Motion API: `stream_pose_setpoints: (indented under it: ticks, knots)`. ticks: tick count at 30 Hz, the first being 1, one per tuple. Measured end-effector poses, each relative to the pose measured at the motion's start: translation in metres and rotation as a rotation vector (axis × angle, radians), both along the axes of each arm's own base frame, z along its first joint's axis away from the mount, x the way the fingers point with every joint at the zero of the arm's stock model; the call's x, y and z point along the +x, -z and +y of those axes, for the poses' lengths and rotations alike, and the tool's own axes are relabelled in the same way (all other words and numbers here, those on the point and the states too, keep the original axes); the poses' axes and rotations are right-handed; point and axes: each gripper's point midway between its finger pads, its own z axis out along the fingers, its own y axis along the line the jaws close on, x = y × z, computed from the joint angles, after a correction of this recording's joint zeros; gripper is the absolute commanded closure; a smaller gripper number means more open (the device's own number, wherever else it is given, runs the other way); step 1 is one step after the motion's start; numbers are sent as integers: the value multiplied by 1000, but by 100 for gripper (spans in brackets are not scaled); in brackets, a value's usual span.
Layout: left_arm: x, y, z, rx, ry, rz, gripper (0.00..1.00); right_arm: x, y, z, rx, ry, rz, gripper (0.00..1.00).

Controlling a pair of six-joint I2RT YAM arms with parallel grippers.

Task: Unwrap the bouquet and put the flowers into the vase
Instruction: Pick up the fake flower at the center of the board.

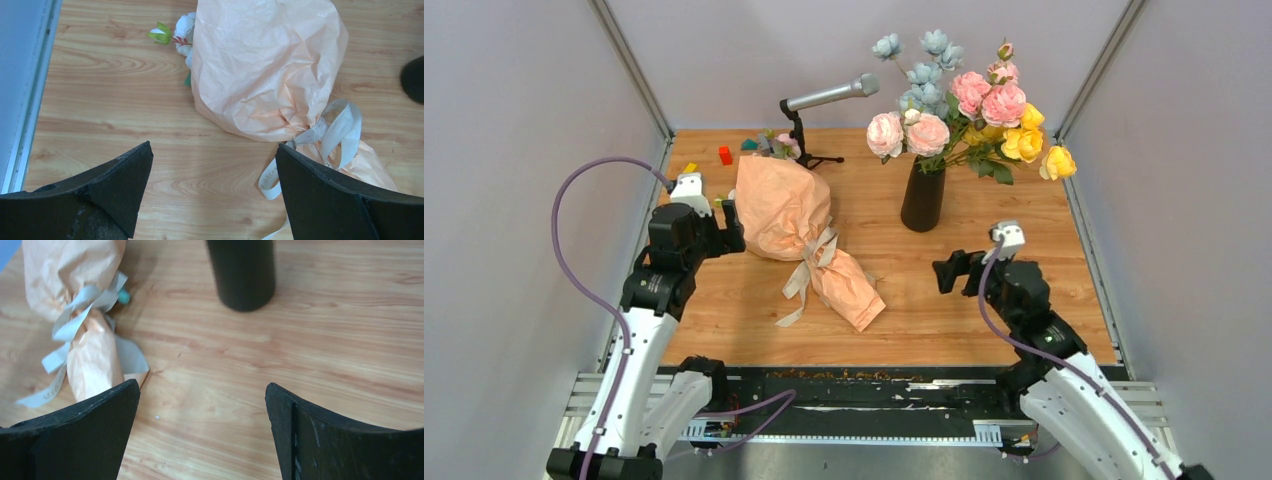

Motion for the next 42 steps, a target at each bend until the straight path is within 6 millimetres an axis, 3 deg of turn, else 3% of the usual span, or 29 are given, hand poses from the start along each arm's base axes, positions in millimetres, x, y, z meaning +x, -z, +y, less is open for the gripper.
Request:
stream_pose_setpoints:
  ticks: [9, 17, 24, 30, 42]
  knots:
    - [0, 8, -11, -49, 40, 15, 0, -21, 49, 107, -269, -269, 53, 2]
    - [1, 12, -15, -63, 51, 31, 0, -29, 66, 198, -471, -430, 34, 1]
    - [1, 12, -15, -63, 51, 32, 0, -16, 71, 263, -537, -483, 21, 0]
    - [1, 12, -15, -63, 51, 32, 0, 0, 81, 297, -600, -488, 35, 0]
    - [1, 12, -15, -65, 50, 33, 0, -26, 119, 291, -806, -502, 50, 4]
